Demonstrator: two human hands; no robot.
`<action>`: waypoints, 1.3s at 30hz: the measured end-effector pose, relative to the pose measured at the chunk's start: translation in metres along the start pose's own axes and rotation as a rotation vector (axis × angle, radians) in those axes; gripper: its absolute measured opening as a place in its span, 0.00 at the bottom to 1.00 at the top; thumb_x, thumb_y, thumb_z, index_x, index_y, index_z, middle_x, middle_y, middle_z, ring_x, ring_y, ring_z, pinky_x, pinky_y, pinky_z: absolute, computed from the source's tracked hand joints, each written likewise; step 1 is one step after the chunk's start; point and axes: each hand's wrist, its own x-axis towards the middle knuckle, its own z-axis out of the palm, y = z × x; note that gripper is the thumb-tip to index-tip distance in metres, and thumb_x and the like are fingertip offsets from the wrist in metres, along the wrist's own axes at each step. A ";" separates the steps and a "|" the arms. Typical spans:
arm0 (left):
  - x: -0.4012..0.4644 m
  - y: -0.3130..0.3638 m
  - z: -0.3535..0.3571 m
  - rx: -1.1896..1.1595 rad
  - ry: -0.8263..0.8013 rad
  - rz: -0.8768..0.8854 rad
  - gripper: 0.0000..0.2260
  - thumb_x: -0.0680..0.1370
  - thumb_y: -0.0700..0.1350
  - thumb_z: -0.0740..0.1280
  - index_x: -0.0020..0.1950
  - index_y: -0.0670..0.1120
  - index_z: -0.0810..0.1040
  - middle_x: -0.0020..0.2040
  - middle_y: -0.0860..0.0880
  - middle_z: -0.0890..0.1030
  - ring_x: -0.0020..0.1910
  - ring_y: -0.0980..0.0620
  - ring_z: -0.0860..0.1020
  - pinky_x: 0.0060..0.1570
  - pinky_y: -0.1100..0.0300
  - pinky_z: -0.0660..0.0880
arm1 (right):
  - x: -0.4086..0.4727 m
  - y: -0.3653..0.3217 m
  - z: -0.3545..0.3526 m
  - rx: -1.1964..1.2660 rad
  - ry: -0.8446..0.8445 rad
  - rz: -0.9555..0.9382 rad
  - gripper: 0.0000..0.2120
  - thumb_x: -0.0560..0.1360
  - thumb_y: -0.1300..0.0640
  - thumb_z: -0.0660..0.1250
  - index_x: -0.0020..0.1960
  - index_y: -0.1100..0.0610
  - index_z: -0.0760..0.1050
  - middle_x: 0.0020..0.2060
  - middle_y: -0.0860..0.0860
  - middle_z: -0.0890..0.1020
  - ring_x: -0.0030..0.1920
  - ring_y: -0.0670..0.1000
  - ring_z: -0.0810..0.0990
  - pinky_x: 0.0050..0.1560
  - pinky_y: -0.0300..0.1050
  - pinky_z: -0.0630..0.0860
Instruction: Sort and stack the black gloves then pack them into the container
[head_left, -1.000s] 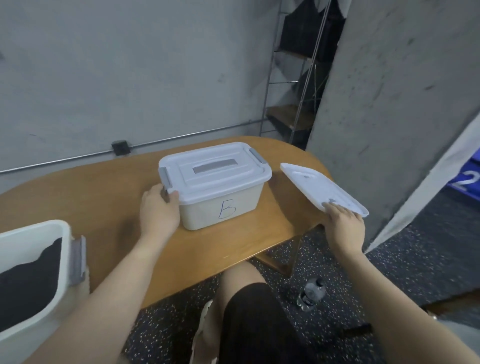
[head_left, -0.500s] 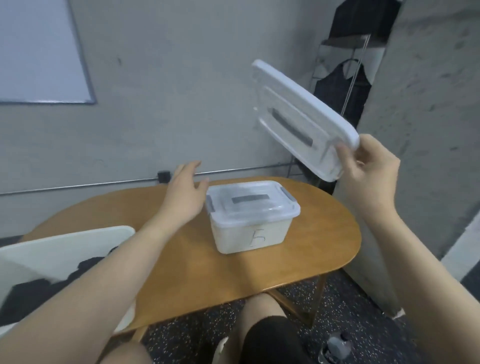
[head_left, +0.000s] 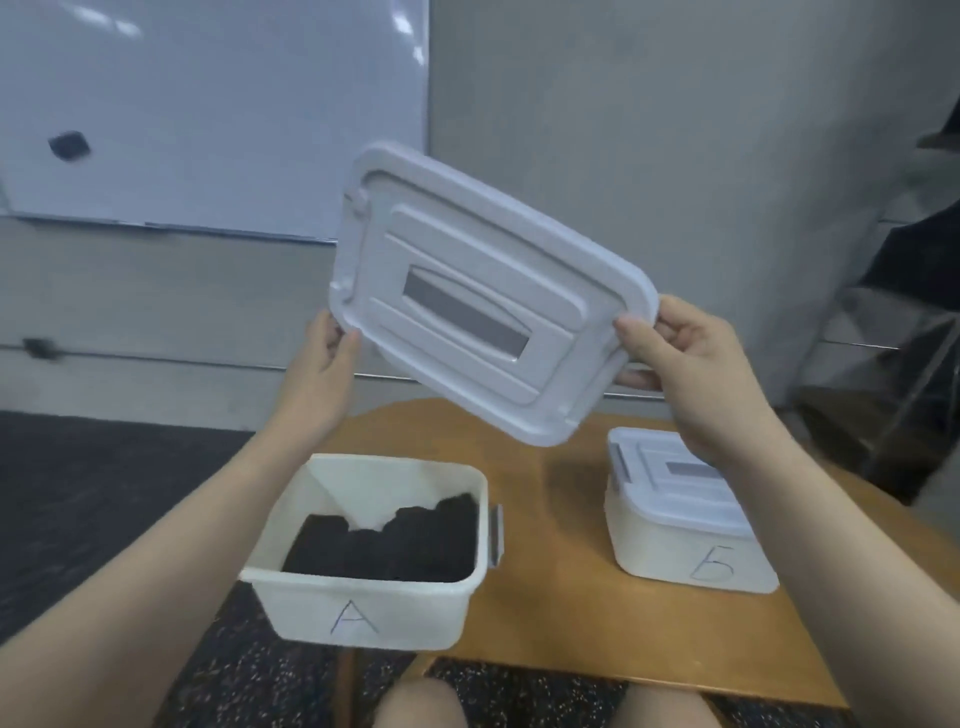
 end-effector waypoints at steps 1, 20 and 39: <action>-0.004 -0.007 -0.014 0.002 0.026 -0.034 0.09 0.86 0.53 0.57 0.65 0.60 0.72 0.64 0.53 0.78 0.61 0.59 0.78 0.64 0.53 0.71 | 0.006 0.008 0.012 0.017 -0.031 0.026 0.07 0.83 0.61 0.65 0.57 0.59 0.81 0.45 0.53 0.87 0.48 0.49 0.87 0.45 0.44 0.84; -0.083 -0.122 -0.080 0.567 -0.149 -0.447 0.15 0.85 0.53 0.59 0.45 0.45 0.76 0.38 0.47 0.81 0.35 0.48 0.78 0.35 0.53 0.71 | 0.023 0.217 0.107 -0.635 -0.241 0.273 0.20 0.84 0.49 0.61 0.36 0.58 0.69 0.28 0.52 0.73 0.31 0.53 0.71 0.32 0.48 0.63; -0.130 -0.119 -0.081 0.580 -0.096 -0.519 0.18 0.82 0.52 0.59 0.37 0.43 0.73 0.26 0.55 0.69 0.24 0.56 0.61 0.27 0.58 0.61 | 0.016 0.240 0.115 -0.829 -0.278 0.381 0.23 0.78 0.43 0.63 0.27 0.50 0.69 0.21 0.46 0.68 0.31 0.55 0.70 0.34 0.47 0.64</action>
